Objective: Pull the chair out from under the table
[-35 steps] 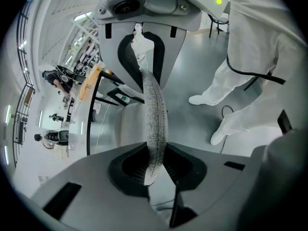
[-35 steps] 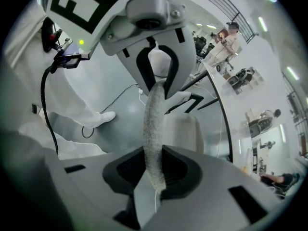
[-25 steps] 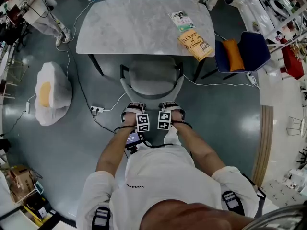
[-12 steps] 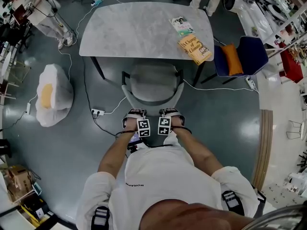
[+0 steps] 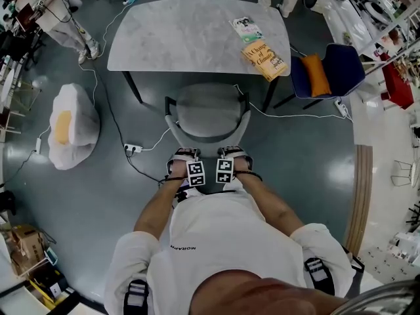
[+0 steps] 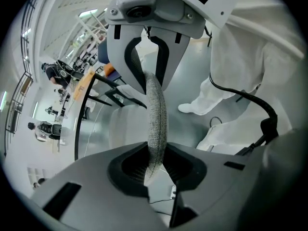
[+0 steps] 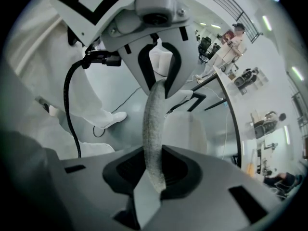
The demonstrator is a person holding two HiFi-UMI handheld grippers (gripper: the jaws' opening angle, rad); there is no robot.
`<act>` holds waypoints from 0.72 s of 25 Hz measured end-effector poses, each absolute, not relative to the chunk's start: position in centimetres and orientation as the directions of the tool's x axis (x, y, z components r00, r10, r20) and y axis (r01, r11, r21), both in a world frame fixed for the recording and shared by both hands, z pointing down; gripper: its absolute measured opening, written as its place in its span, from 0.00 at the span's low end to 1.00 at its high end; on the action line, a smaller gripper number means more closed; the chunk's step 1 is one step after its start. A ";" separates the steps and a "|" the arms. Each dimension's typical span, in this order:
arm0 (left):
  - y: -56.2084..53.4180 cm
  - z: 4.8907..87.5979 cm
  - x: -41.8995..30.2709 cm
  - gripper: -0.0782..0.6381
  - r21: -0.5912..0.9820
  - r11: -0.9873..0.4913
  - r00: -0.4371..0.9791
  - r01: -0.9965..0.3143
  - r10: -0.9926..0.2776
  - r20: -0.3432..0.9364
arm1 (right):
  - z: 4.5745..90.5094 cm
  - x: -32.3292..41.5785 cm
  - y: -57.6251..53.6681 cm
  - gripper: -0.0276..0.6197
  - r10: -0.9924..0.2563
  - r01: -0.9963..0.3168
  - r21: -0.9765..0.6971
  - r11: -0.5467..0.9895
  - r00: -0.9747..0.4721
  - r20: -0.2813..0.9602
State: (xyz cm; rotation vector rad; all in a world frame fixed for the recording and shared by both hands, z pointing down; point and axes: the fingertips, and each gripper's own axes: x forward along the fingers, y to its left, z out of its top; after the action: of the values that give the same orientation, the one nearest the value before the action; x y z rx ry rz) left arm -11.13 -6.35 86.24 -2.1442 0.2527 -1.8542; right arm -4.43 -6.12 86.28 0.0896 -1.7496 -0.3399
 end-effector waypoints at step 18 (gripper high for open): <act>-1.1 86.0 -10.5 0.22 -0.235 -0.972 0.178 0.015 -0.229 0.957 | 86.1 -3.8 -0.7 0.18 -0.176 0.129 0.206 0.970 -0.208 0.962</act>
State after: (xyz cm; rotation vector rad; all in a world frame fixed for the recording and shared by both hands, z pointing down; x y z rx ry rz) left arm -10.51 -1.15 85.95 -2.2567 0.2080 -1.8885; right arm -3.81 -0.73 86.10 0.0355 -1.7589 -0.2778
